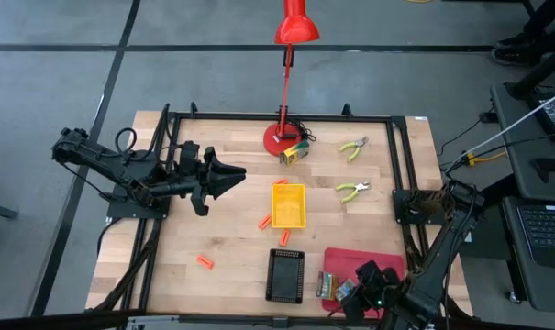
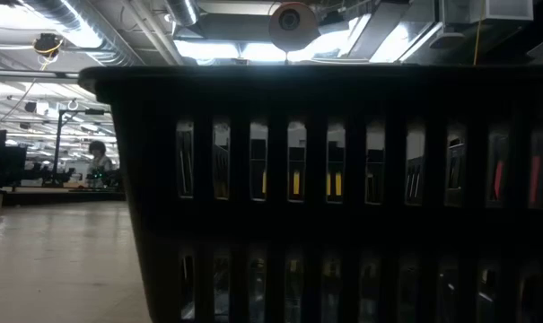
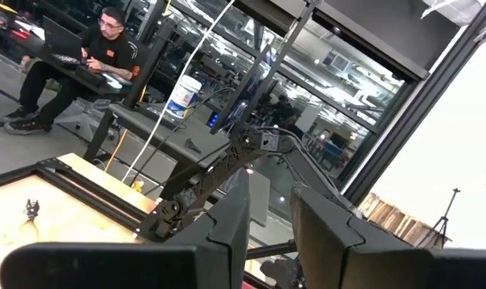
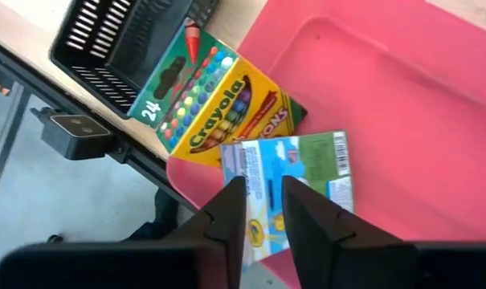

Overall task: Pick & Place School Supplies
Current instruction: Put the yellow crayon box into the pink bin

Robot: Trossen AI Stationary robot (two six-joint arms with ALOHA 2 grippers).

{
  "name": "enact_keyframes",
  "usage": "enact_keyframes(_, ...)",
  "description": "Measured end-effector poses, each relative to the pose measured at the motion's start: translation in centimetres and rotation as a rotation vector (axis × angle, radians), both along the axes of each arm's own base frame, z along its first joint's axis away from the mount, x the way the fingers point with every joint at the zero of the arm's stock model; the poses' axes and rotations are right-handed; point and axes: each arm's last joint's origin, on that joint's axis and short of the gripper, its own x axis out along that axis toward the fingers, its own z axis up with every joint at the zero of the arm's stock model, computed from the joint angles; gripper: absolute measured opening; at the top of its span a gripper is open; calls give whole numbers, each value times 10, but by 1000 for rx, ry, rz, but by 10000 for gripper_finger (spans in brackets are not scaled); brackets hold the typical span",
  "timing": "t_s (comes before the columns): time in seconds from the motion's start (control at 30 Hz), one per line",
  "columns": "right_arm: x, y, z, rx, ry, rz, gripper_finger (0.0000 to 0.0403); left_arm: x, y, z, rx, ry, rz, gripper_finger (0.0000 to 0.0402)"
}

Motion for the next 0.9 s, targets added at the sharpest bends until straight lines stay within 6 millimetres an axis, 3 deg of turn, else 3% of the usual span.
enact_keyframes(0.4, 13, -16, 2, -150, -121, -64, 109, 0, 0, 0, 5, -2, 1, 86)
enact_keyframes(0.67, 12, -72, 37, -434, -160, -130, 107, 0, 1, -8, 60, 93, 84, 86)
enact_keyframes(0.9, 20, -120, 68, -518, -218, -175, 107, 8, 10, -53, 56, 468, 179, 87)
